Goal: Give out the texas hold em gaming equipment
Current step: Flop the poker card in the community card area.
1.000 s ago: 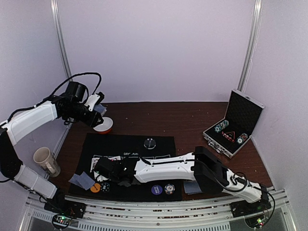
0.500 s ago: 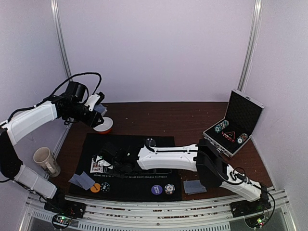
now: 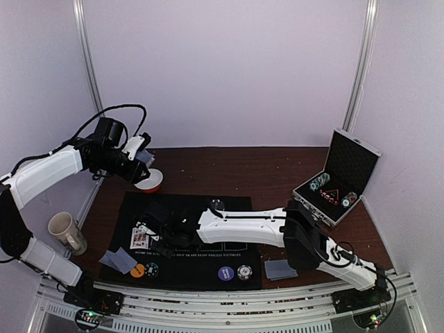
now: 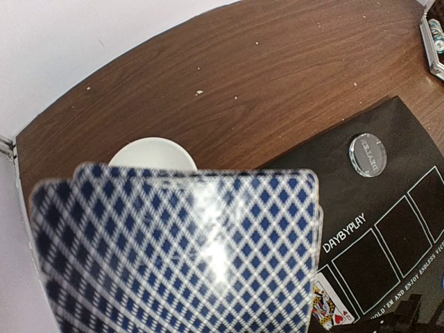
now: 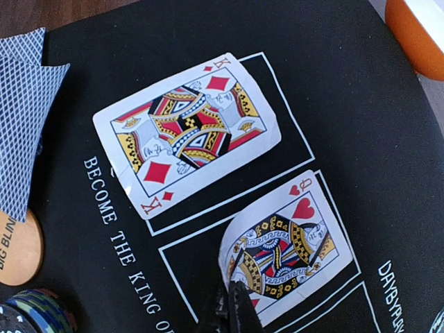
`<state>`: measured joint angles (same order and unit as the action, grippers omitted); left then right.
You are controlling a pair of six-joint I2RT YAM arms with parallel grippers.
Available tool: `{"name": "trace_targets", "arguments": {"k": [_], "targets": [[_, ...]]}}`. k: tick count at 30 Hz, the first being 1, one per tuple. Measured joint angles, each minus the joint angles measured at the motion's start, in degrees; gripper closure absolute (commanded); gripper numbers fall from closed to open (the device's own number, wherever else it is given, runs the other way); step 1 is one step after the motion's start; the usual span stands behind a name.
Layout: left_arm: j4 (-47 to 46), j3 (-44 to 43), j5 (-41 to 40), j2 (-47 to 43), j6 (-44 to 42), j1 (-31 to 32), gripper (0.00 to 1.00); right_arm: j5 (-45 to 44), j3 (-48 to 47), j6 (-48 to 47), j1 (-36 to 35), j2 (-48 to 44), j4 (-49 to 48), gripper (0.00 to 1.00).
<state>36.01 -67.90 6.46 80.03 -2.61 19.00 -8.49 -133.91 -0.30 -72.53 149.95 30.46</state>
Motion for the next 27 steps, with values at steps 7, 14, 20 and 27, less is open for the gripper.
{"name": "trace_targets", "arguments": {"k": [7, 14, 20, 27], "targets": [[0.0, 0.0, 0.0, 0.0, 0.0, 0.0, 0.59, 0.2, 0.0, 2.8, 0.0, 0.8, 0.4, 1.0], [0.0, 0.0, 0.1, 0.0, 0.0, 0.0, 0.59, 0.2, 0.0, 6.3, 0.0, 0.9, 0.3, 1.0], [0.0, 0.0, 0.2, 0.0, 0.0, 0.0, 0.59, 0.3, 0.0, 7.8, 0.0, 1.1, 0.3, 1.0], [0.0, 0.0, 0.2, 0.0, 0.0, 0.0, 0.59, 2.0, 0.0, 7.7, 0.0, 1.2, 0.3, 0.86]]}}
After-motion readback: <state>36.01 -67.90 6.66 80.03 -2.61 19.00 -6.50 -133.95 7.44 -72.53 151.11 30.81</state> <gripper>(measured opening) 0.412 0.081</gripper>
